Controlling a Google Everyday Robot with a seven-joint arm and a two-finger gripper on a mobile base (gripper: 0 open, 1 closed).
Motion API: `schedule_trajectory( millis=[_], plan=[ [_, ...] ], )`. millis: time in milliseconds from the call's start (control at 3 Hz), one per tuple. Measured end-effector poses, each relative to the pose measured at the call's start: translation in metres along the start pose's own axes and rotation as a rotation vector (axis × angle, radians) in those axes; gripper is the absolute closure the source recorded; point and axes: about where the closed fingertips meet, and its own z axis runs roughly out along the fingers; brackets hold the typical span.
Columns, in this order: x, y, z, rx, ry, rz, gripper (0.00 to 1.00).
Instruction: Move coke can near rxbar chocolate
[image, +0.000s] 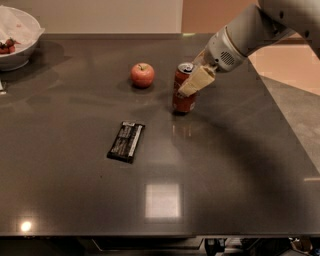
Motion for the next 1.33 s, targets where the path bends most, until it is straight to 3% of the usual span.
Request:
schedule_trajectory(
  millis=[333,667,1333],
  plan=[
    [-0.011,0.037,0.014,-0.076,-0.017,-0.044,1.00],
    [-0.017,0.071,0.026,-0.112,-0.011,-0.090,1.00],
    [-0.022,0.105,0.040,-0.134,-0.001,-0.136,0.59]
  ],
)
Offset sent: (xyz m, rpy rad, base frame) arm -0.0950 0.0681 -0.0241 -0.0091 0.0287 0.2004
